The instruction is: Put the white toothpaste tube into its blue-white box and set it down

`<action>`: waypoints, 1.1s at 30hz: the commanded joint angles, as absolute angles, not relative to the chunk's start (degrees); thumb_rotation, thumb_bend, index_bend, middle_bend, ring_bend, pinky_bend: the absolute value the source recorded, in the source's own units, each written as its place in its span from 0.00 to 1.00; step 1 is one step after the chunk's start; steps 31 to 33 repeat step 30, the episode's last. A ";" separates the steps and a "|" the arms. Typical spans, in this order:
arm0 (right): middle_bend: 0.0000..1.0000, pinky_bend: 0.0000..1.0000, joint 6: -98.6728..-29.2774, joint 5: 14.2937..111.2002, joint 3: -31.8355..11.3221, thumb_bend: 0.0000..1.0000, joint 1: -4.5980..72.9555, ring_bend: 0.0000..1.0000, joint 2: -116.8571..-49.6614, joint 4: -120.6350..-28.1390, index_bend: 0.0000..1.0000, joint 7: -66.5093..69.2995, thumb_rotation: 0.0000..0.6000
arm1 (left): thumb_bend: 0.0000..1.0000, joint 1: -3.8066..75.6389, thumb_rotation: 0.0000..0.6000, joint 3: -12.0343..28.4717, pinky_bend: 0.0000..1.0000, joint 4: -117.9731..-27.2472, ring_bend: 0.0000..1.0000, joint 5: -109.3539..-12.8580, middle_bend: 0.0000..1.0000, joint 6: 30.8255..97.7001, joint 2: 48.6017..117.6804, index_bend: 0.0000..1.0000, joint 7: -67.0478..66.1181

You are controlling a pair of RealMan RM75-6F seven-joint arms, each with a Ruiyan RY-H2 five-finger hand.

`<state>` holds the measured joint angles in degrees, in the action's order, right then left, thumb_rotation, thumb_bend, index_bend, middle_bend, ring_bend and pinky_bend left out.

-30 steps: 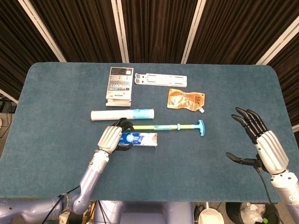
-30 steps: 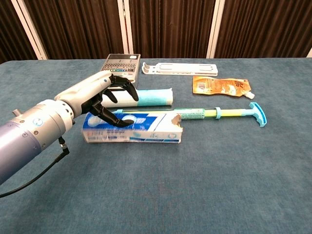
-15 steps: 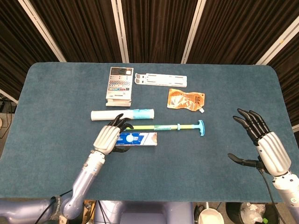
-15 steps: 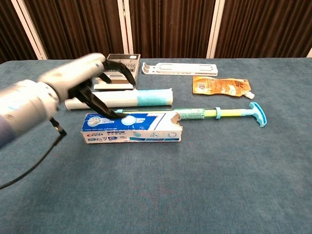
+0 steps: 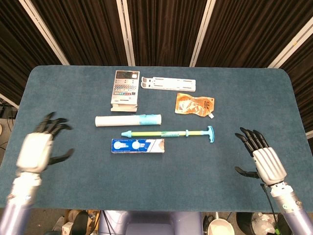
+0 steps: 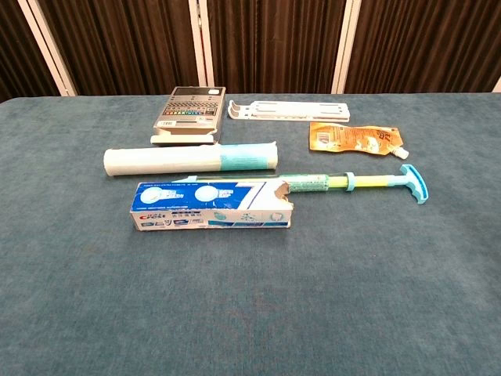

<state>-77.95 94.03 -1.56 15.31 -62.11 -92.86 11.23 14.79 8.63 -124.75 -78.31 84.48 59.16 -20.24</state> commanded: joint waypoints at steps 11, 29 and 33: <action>0.00 0.00 -78.78 90.27 -2.63 0.17 14.43 0.05 -71.93 -73.27 0.13 13.52 1.00 | 0.25 5.83 1.00 3.63 0.19 -108.89 0.07 -82.12 0.23 90.44 54.45 0.34 -3.67; 0.03 0.00 -81.89 85.83 -5.74 0.17 12.12 0.05 -65.21 -79.74 0.14 12.29 1.00 | 0.25 6.03 1.00 4.25 0.19 -107.59 0.07 -79.84 0.23 88.25 57.37 0.34 -9.00; 0.03 0.00 -81.97 85.86 -5.86 0.17 12.15 0.05 -64.87 -80.26 0.14 11.96 1.00 | 0.25 6.06 1.00 4.25 0.19 -107.70 0.07 -79.61 0.23 87.94 57.37 0.34 -9.00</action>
